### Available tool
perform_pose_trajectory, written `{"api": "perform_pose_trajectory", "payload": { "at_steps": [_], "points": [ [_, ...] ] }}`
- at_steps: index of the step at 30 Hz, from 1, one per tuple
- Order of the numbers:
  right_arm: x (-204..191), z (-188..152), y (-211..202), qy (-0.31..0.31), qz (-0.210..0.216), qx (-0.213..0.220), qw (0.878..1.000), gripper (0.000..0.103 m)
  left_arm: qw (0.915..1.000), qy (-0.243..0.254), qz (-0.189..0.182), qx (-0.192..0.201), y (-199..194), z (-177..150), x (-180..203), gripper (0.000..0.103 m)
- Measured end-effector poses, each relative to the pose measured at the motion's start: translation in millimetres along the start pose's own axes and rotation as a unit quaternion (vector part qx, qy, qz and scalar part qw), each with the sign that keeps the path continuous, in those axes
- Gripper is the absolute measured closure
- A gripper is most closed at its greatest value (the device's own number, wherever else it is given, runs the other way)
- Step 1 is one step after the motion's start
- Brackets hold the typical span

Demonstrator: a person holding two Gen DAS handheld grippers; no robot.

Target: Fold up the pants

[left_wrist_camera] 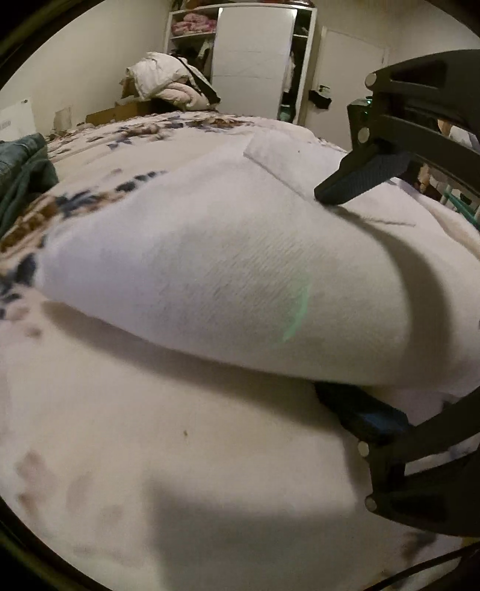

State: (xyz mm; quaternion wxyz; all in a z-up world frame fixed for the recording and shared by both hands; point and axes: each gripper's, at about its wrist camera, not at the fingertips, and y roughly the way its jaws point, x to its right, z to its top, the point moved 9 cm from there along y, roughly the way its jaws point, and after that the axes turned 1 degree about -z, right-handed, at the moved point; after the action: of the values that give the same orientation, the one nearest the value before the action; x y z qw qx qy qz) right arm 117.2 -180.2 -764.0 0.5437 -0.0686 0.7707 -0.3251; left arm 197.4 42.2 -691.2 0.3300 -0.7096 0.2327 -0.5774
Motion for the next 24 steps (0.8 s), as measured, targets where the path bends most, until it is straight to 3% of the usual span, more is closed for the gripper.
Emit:
{"api": "perform_pose_trajectory", "payload": {
  "at_steps": [5, 6, 7, 8, 9, 12, 20, 24],
  "points": [
    [6, 3, 9, 0.016, 0.008, 0.004, 1.000, 0.002, 0.9998, 0.015, -0.008, -0.012, -8, -3, -3, 0.001],
    [4, 1, 9, 0.013, 0.003, 0.014, 1.000, 0.009, 0.9998, 0.016, -0.012, -0.006, -9, -3, -2, 0.004],
    [4, 0, 8, 0.009, -0.016, 0.021, 1.000, 0.024, 0.9997, 0.020, -0.016, 0.001, -12, -3, 0, 0.012],
    [2, -3, 8, 0.000, -0.036, 0.026, 0.999, 0.035, 0.9993, 0.030, -0.019, 0.007, -16, -5, 3, 0.032],
    [0, -6, 6, -0.008, -0.047, 0.031, 0.998, 0.052, 0.9989, 0.044, -0.011, 0.012, -21, -7, 6, 0.042],
    [-16, -18, -2, -0.027, -0.065, 0.046, 0.996, 0.064, 0.9979, 0.061, -0.011, 0.021, -30, -13, 16, 0.066],
    [-86, -49, -41, -0.063, -0.084, 0.080, 0.991, 0.068, 0.9946, 0.092, -0.037, 0.033, -89, -24, 62, 0.070],
    [-139, -48, -66, -0.087, -0.084, 0.101, 0.988, 0.068, 0.9919, 0.106, -0.055, 0.042, -125, -4, 89, 0.070]
  ]
}}
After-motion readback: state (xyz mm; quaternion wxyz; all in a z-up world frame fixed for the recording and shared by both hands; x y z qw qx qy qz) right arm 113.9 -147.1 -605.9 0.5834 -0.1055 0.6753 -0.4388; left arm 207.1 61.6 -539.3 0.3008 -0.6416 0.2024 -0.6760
